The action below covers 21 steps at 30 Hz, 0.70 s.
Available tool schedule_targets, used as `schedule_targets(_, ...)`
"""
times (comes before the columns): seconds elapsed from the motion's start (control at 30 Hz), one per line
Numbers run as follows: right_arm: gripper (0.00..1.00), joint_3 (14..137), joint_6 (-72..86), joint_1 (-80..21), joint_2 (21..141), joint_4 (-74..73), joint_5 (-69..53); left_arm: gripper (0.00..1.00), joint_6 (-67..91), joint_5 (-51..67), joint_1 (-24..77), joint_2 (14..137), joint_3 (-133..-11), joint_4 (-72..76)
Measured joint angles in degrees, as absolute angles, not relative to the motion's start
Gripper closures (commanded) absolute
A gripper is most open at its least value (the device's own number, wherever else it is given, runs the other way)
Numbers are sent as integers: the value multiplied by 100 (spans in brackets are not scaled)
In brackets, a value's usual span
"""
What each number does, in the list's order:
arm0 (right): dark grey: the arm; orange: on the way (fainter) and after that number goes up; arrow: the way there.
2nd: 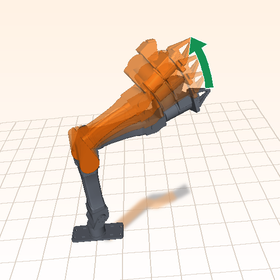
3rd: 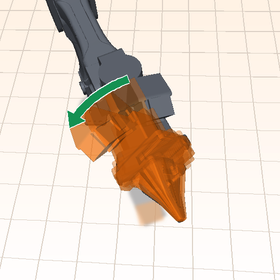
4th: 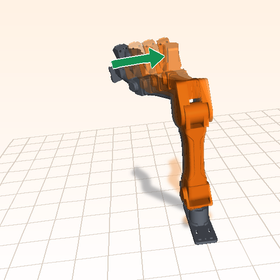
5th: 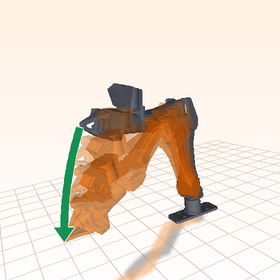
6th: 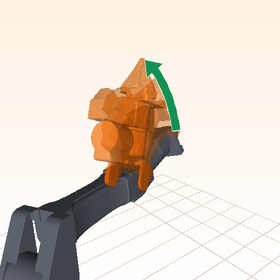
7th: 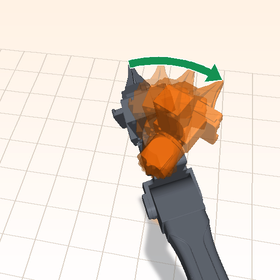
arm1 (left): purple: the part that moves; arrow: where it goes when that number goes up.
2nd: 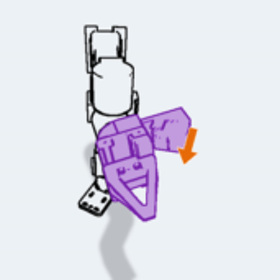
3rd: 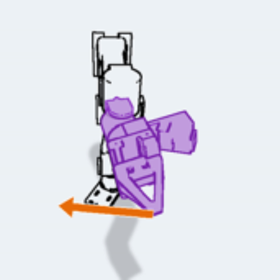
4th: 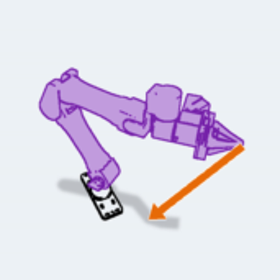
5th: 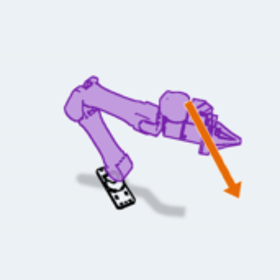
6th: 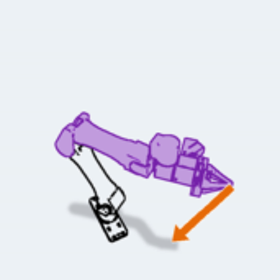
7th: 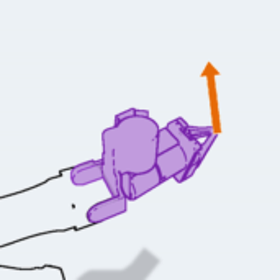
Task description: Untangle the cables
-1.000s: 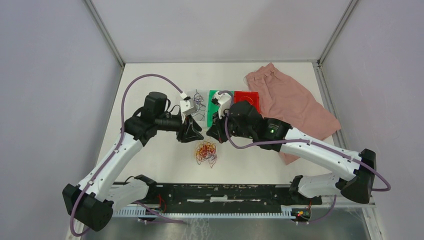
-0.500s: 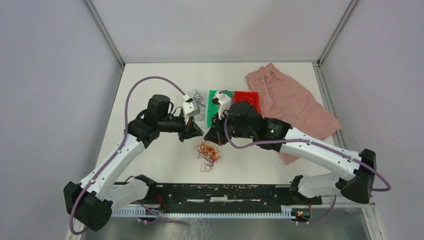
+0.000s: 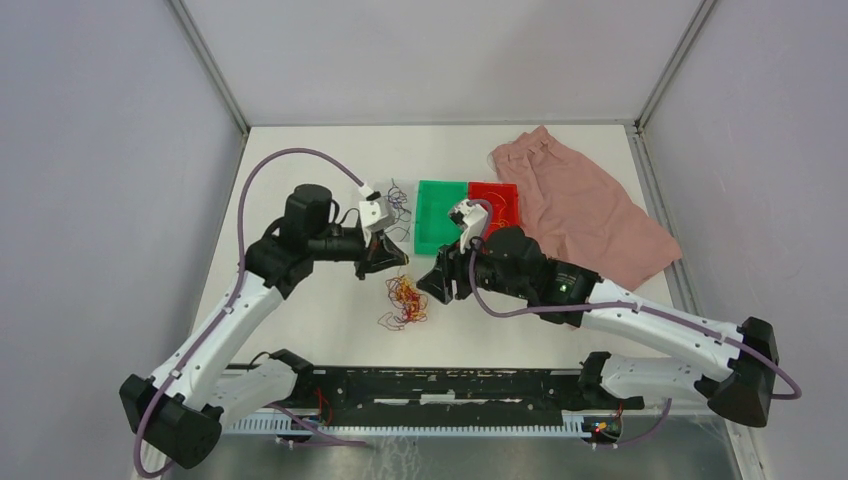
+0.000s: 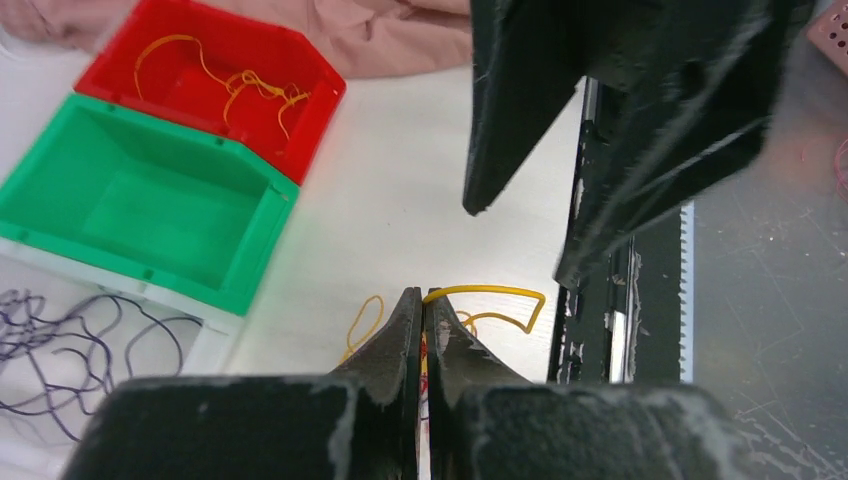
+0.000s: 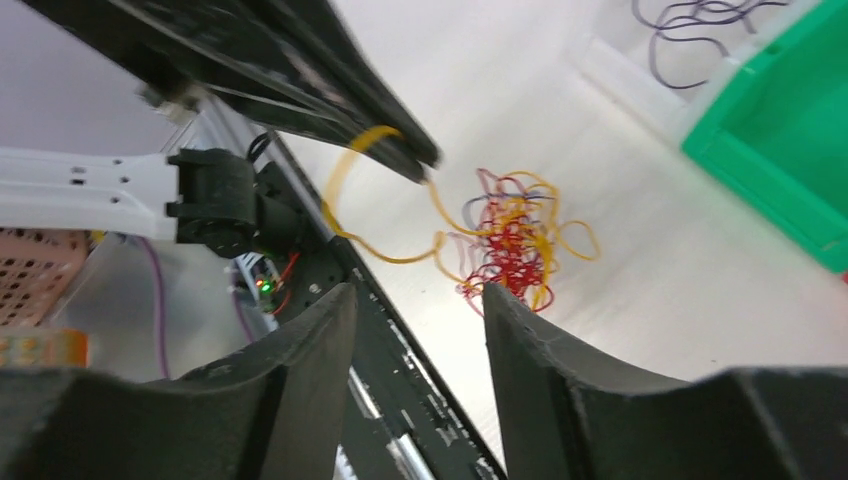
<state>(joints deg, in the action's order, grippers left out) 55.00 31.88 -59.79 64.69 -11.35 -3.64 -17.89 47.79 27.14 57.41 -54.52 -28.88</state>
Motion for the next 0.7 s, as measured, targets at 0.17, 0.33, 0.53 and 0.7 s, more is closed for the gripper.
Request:
schedule_targets(0.17,34,4980,3087,-5874,6082,-823,117,97,-1975,4967,2716,5564,-5778,-2912)
schedule_targets(0.33,31,4971,3052,-5695,6169,-395,106,97,-2134,5148,2790,5369,-5920,-2910)
schedule_targets(0.53,30,4980,3087,-5673,6604,45,-228,97,-2322,5218,2827,5347,-5975,-3039)
schedule_targets(0.7,30,4980,3262,-5673,6860,550,-666,97,-2408,5262,2847,5380,-6099,-3114)
